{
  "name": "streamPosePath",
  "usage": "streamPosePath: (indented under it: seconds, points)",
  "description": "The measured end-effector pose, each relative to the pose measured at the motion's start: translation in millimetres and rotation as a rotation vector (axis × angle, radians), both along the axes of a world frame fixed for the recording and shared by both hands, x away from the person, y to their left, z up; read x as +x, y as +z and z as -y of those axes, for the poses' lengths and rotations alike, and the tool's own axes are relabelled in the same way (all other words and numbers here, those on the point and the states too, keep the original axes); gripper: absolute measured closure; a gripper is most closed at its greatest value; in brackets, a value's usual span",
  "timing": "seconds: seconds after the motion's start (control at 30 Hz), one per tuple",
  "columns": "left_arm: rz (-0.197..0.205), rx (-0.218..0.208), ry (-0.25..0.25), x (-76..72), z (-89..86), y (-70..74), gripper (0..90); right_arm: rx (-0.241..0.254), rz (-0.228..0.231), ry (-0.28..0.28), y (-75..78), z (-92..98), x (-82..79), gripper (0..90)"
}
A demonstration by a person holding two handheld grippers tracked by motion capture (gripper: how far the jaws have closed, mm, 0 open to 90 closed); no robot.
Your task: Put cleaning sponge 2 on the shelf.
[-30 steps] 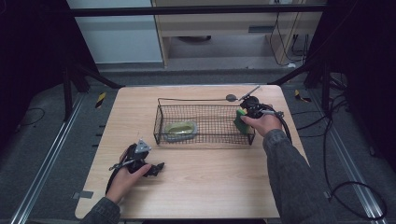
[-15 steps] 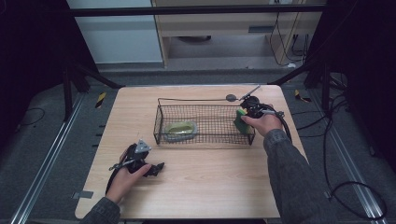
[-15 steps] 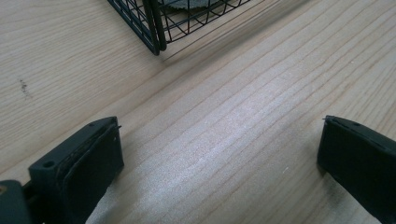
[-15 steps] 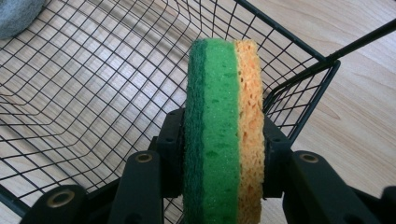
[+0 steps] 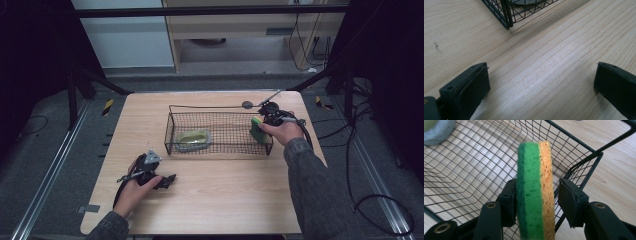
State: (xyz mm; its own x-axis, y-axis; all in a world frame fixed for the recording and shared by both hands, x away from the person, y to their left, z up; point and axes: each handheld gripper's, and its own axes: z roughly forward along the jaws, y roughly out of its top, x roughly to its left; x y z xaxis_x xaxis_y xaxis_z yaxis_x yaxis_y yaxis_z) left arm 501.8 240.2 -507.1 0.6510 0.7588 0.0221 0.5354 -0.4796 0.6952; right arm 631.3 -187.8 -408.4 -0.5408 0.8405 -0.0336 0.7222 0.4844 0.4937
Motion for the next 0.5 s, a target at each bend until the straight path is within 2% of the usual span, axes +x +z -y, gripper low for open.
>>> streamPosePath:
  seconds: [0.33,0.5]
  points:
    - [0.000,-0.001,0.001,0.1,0.2,-0.1,0.0,0.022,0.018,0.025,7.7,-4.6,-7.4,52.9]
    - [0.001,-0.001,0.001,0.1,0.2,-0.1,0.0,0.035,0.010,0.043,8.4,-12.3,-9.3,52.6]
